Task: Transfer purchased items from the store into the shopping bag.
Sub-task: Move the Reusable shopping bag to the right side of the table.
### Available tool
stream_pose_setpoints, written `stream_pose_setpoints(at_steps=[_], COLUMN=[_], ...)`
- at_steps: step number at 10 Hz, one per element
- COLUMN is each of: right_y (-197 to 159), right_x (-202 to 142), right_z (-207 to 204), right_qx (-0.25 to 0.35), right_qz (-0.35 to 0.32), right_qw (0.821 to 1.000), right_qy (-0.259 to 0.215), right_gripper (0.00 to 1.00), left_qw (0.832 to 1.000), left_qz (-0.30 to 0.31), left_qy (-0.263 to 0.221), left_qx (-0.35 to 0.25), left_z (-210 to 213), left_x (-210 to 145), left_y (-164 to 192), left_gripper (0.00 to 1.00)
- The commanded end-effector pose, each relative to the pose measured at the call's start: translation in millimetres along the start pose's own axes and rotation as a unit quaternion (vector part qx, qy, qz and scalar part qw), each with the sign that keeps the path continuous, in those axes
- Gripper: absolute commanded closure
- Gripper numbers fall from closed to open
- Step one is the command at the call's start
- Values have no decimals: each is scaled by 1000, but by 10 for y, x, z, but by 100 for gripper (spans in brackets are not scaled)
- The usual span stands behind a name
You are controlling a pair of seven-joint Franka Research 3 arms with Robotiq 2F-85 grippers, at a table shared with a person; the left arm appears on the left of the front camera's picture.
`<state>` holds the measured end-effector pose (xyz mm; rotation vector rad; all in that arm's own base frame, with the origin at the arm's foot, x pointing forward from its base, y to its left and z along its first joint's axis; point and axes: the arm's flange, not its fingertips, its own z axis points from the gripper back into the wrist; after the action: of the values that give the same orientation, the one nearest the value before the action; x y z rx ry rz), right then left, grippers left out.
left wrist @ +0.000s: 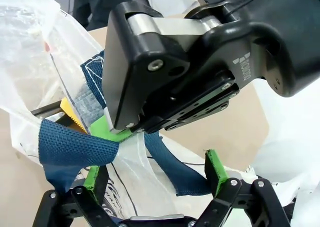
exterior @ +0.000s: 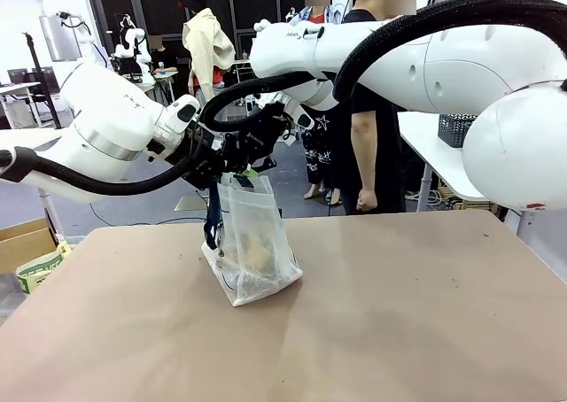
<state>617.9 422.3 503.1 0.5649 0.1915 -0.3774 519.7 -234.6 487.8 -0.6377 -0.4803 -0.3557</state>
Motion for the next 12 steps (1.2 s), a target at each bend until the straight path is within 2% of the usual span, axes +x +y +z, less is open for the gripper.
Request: stream_pose_setpoints(at_steps=[1, 6, 7, 12], right_y=[5, 5, 5, 5], right_x=[-6, -6, -6, -6], right_z=[6, 6, 6, 6], right_qx=[0, 0, 0, 0], right_qz=[0, 0, 0, 0], right_qw=[1000, 1000, 1000, 1000], right_qy=[-1, -1, -1, -1], right_gripper=[100, 100, 100, 100], left_qw=[1000, 1000, 1000, 1000], left_qz=[11, 4, 5, 5], left_qy=[-4, -11, -12, -8], left_qx=[-7, -4, -5, -9], left_z=[0, 31, 34, 23], left_x=[-3, 0, -1, -10], left_y=[9, -7, -7, 2], left_gripper=[0, 96, 100, 100])
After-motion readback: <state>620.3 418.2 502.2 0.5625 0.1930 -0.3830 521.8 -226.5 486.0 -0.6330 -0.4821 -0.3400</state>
